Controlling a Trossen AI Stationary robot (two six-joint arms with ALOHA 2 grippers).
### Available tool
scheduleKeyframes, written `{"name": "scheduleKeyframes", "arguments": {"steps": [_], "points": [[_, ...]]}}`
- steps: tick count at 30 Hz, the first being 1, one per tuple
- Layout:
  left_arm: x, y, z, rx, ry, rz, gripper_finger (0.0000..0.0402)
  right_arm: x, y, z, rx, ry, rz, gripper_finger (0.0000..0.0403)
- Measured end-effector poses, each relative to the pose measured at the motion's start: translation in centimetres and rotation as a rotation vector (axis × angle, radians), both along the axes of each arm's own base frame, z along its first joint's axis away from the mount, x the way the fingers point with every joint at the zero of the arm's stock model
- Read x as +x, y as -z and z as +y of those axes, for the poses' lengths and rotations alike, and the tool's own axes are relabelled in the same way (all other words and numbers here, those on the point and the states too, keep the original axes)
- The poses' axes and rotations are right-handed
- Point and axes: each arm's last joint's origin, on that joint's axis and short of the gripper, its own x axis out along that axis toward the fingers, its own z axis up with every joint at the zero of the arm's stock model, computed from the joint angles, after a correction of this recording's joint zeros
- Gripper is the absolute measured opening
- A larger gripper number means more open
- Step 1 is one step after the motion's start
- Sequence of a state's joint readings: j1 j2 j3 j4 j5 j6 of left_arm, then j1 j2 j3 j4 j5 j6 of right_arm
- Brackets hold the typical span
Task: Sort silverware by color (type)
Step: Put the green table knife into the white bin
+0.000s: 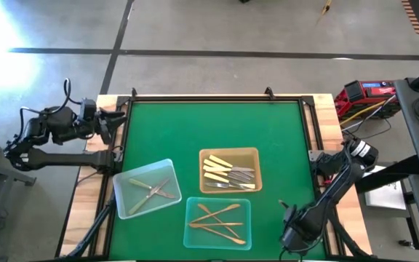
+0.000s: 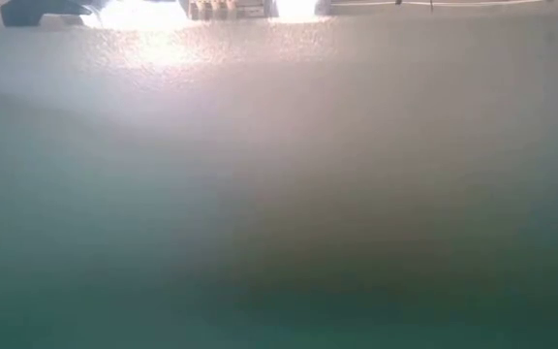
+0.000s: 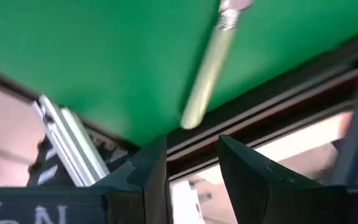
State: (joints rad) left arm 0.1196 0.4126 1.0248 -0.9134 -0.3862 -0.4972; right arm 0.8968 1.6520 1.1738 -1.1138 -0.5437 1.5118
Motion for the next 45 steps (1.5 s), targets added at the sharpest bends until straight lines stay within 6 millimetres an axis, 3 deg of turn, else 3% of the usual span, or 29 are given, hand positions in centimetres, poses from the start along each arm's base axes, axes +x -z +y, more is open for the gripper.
{"name": "scheduleKeyframes", "arguments": {"steps": [16,45], "points": [[0.0,0.0,0.0,-0.016,-0.002,-0.009,0.0123,-1.5,4.6,-0.6,0.186,-0.047,0.048,0.0137],[0.0,0.0,0.0,-0.054,-0.013,-0.030,0.0123,-3.6,7.1,-0.8,0.237,-0.096,0.065,0.0137]]}}
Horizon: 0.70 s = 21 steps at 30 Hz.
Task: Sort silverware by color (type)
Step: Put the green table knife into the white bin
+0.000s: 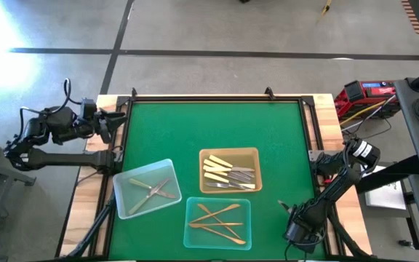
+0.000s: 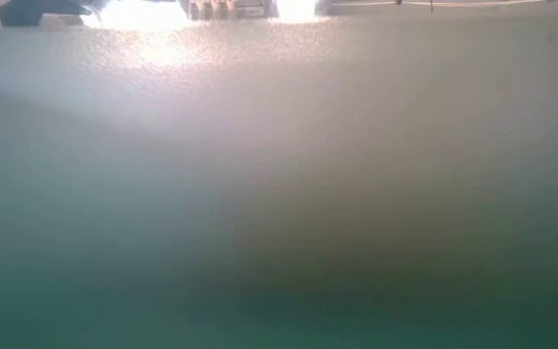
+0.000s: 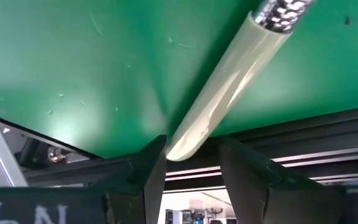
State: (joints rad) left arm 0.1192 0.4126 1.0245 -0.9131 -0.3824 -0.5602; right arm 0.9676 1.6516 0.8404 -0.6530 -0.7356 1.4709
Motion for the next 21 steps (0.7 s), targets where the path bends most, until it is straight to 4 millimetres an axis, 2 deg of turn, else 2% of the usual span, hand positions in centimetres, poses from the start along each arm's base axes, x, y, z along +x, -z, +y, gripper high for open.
{"name": "scheduleKeyframes", "arguments": {"steps": [5,9,15,21], "points": [[0.0,0.0,0.0,0.000,0.000,0.000,0.0123,0.0,0.0,0.1,0.047,-0.024,0.007,0.0135],[0.0,0.0,0.0,0.000,0.000,0.000,0.0123,0.1,0.0,0.3,0.101,-0.038,-0.001,0.0120],[0.0,0.0,0.0,0.000,0.000,0.000,0.0123,0.8,0.1,0.1,0.110,-0.007,-0.005,0.0090],[0.0,0.0,0.0,0.000,0.000,0.001,0.0123,1.3,0.5,-0.3,0.092,0.018,0.005,0.0090]]}}
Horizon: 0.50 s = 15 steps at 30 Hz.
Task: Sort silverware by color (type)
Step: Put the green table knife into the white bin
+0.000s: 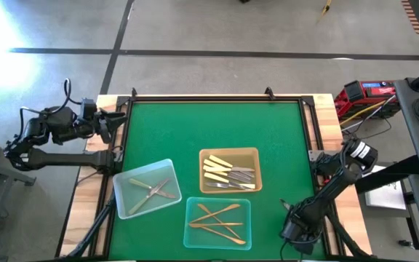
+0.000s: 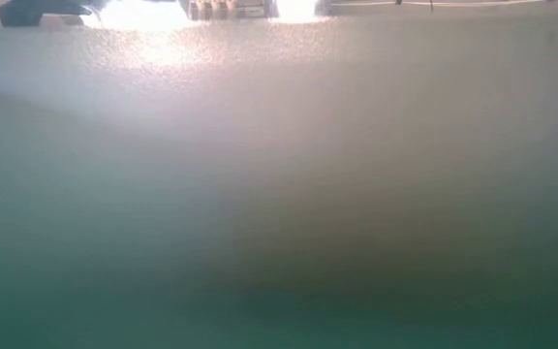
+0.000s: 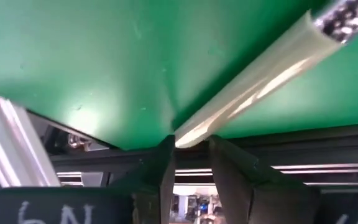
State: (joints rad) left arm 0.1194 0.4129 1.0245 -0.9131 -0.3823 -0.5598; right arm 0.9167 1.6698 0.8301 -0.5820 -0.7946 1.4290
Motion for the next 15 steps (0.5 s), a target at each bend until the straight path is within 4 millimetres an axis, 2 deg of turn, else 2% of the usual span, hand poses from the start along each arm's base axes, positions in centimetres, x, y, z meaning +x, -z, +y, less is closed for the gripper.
{"name": "scheduleKeyframes", "arguments": {"steps": [8,15], "points": [[0.0,0.0,0.0,0.014,0.005,0.009,0.0123,0.8,2.2,-0.2,0.020,-0.011,0.064,0.0099],[0.0,0.0,0.0,0.015,0.005,0.009,0.0123,1.7,2.9,-0.8,0.067,-0.048,0.035,0.0081]]}}
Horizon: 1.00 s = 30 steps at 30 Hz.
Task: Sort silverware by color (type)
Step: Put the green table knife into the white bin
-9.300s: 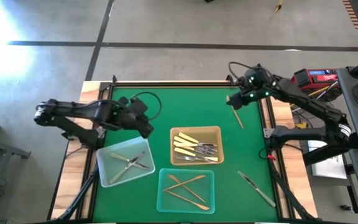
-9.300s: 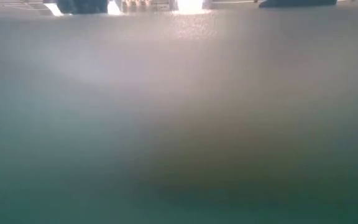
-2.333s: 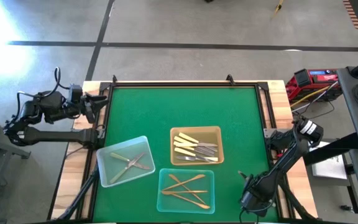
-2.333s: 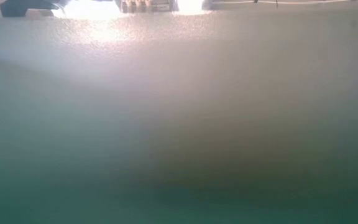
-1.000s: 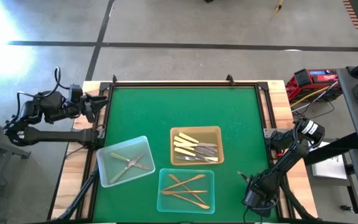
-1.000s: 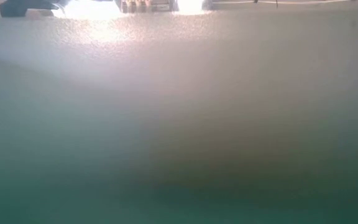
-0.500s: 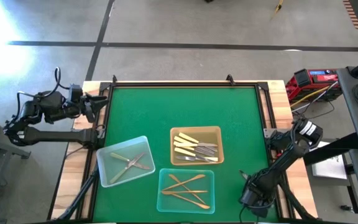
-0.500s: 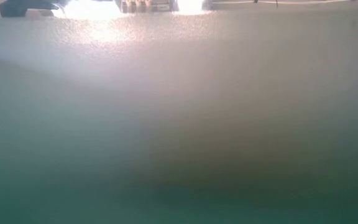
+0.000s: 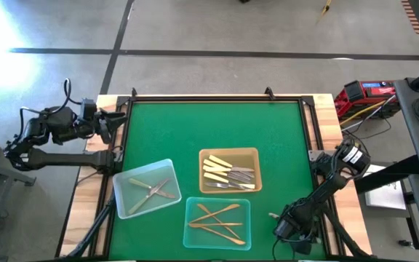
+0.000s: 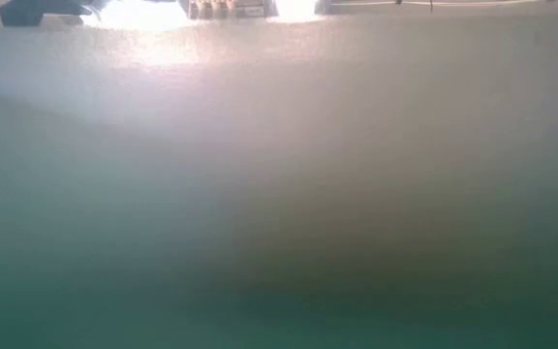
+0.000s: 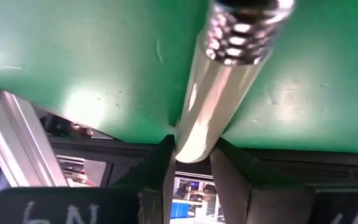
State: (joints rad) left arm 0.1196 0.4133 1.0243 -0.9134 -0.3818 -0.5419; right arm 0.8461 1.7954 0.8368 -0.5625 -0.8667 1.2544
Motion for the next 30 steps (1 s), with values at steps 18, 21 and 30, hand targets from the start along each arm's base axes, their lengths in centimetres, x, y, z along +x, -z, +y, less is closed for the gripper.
{"name": "scheduleKeyframes", "arguments": {"steps": [18,21,30], "points": [[0.0,0.0,0.0,-0.012,-0.004,-0.007,0.0123,0.8,-0.6,0.4,0.031,-0.022,-0.064,0.0070],[0.0,0.0,0.0,-0.017,0.003,-0.008,0.0123,1.1,-1.1,0.8,0.054,-0.034,-0.098,0.0070],[0.0,0.0,0.0,-0.017,0.003,-0.009,0.0123,1.3,-5.2,1.2,0.020,0.025,-0.319,0.0067]]}}
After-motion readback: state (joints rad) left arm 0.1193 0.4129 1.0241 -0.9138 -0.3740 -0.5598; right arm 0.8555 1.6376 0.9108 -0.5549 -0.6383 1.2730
